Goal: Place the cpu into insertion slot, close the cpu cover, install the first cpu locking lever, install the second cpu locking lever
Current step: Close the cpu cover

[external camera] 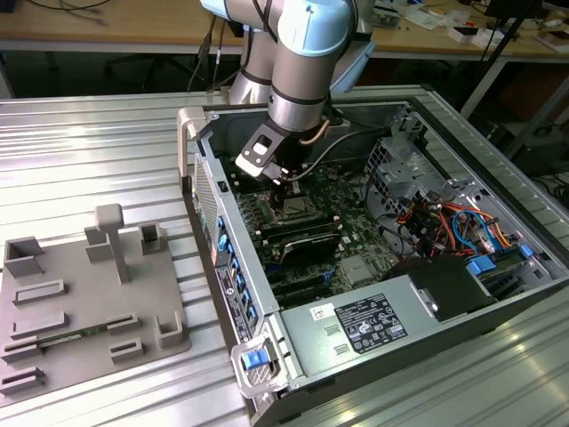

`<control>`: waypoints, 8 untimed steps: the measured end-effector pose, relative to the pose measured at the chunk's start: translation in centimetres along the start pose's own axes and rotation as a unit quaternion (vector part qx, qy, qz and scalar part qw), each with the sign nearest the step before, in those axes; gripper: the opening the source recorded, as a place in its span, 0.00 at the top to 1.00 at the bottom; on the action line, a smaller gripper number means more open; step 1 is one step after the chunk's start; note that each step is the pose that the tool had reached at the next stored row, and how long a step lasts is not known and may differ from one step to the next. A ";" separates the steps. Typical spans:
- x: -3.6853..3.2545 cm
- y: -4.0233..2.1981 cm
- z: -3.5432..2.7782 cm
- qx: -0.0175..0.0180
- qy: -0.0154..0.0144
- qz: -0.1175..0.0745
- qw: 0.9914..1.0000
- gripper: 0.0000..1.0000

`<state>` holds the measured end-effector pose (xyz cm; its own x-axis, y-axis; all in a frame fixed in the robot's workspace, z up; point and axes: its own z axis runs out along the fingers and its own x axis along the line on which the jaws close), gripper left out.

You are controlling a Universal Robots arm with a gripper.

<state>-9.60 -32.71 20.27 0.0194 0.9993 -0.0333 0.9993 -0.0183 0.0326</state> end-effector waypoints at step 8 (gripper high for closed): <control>0.00 0.09 -0.88 0.000 0.001 0.000 1.000 0.89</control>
<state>-9.54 -32.69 21.16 0.0196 0.9993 -0.0318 0.9993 -0.0186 0.0335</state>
